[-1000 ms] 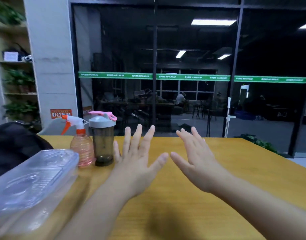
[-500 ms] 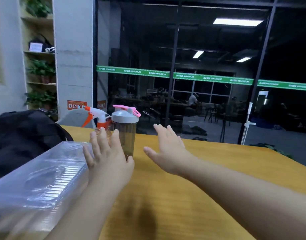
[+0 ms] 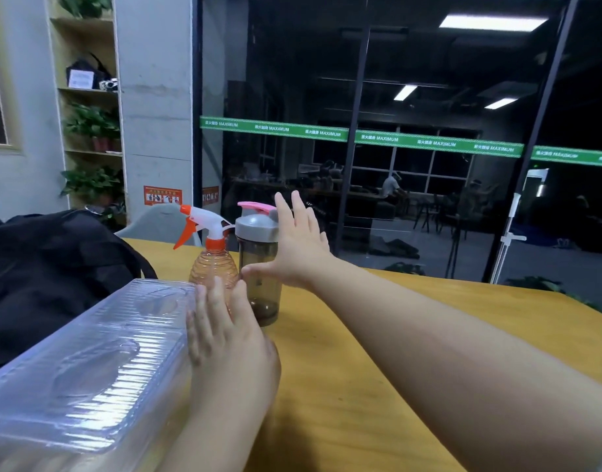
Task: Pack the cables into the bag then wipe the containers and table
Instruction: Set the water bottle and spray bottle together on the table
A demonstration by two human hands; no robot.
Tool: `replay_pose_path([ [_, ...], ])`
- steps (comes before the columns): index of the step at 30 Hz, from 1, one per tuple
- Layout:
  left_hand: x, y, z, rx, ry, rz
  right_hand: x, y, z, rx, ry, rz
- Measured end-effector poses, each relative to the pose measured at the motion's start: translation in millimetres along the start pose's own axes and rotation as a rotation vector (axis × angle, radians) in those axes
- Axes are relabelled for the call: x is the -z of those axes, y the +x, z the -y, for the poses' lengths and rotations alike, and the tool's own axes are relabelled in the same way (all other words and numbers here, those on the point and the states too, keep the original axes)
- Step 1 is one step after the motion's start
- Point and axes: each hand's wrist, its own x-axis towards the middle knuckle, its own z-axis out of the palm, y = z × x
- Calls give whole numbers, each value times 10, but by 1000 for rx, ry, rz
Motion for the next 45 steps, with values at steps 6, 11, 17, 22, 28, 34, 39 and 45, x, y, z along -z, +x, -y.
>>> replay_pose_path([
  [6, -92, -10, 38, -38, -12, -2, 76, 275, 93, 90, -97, -24],
  [11, -119, -26, 59, -84, -42, -82, 177, 521, 156, 70, -120, 6],
  [17, -202, -14, 104, -71, -2, -126, 41, 657, 70, -58, -13, 169],
  [22, -187, -2, 100, -68, 13, -91, 22, 536, 13, 6, 91, 62],
  [28, -167, 3, 85, -88, -27, -60, 232, 195, -147, 161, 134, 62],
  [34, -3, 298, -147, -69, -9, -64, 616, -184, -476, 338, -75, 26],
  [39, -45, 837, -79, -67, 312, 76, 853, -354, -813, 344, -177, -17],
  [45, -81, 1272, 94, -164, 663, 190, 826, -479, -1092, 455, -332, -70],
])
